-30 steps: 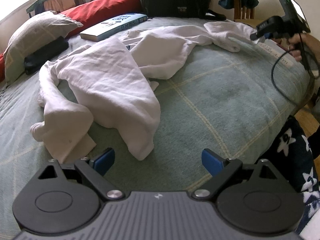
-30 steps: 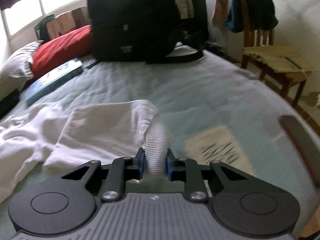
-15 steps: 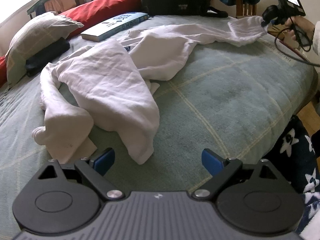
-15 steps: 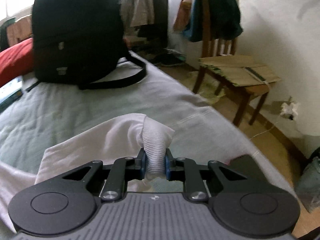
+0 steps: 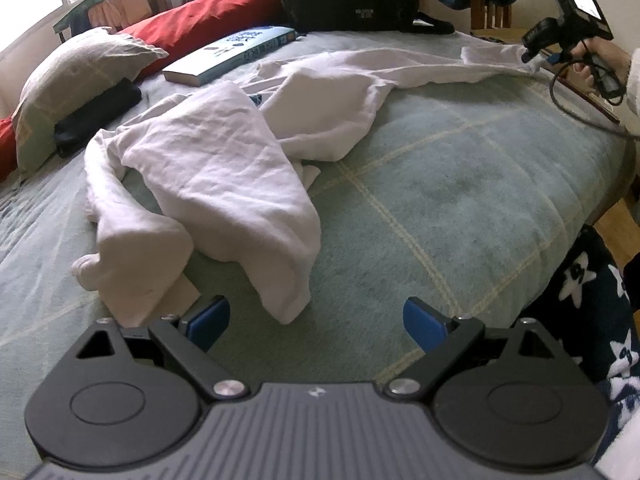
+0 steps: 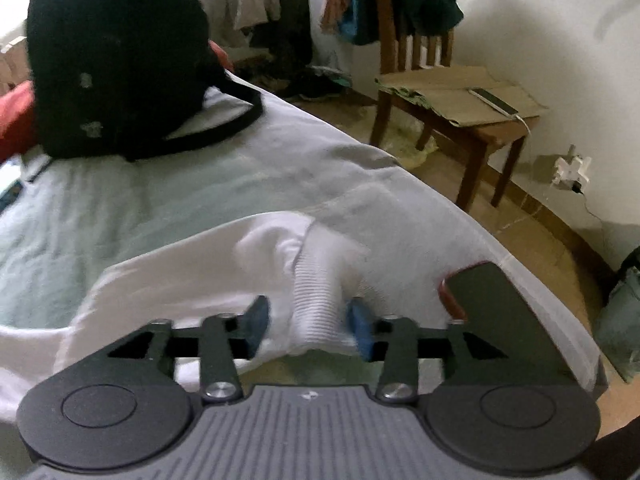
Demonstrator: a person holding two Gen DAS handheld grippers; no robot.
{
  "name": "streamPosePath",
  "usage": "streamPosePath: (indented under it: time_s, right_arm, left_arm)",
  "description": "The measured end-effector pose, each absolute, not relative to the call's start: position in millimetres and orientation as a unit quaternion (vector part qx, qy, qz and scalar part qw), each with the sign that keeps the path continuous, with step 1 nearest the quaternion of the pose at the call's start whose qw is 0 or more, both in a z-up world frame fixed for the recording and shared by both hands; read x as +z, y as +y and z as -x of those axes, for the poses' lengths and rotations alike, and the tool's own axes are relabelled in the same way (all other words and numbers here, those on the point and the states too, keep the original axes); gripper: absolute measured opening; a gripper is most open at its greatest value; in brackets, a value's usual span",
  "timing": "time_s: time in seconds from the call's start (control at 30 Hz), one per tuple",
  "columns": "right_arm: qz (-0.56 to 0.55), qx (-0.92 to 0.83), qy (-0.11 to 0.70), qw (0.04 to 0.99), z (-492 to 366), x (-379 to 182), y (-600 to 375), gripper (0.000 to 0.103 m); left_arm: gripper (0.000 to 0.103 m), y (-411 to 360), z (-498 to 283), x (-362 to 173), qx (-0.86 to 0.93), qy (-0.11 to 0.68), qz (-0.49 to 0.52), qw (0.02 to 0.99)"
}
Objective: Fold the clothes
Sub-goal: 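Pull the cuff away from the shirt body and open the right gripper, then reach the left gripper to the other sleeve and close on it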
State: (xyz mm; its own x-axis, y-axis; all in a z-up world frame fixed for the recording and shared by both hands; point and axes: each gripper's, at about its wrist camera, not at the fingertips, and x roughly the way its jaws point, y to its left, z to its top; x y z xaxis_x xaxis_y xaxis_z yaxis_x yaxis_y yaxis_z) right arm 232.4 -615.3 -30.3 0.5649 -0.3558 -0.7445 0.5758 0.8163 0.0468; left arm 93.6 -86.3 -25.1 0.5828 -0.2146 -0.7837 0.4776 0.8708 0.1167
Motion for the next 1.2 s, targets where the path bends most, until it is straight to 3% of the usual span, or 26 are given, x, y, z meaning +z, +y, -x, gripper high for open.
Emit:
streamPosePath:
  time_s: [0.13, 0.33, 0.67, 1.2]
  right_arm:
    - [-0.157, -0.226, 0.363, 0.890, -206.4, -8.6, -579.4, 0.073]
    - [-0.159, -0.092, 0.389, 0.903, -174.3, 6.7, -493.2, 0.087]
    - [-0.099, 0.074, 0.470, 0.874, -157.5, -11.1, -331.0, 0.088]
    - [-0.133, 0.126, 0.435, 0.882, -134.0, 4.4, -249.8, 0.093]
  left_arm:
    - [0.094, -70.4, -86.4, -19.5, -0.195, 0.407, -0.148, 0.880]
    - [0.094, -33.7, -79.9, -16.2, -0.160, 0.398, -0.142, 0.892]
    - [0.094, 11.6, -84.4, -25.9, -0.128, 0.390, -0.127, 0.903]
    - [0.090, 10.4, -133.0, -44.3, -0.058, 0.313, -0.149, 0.936]
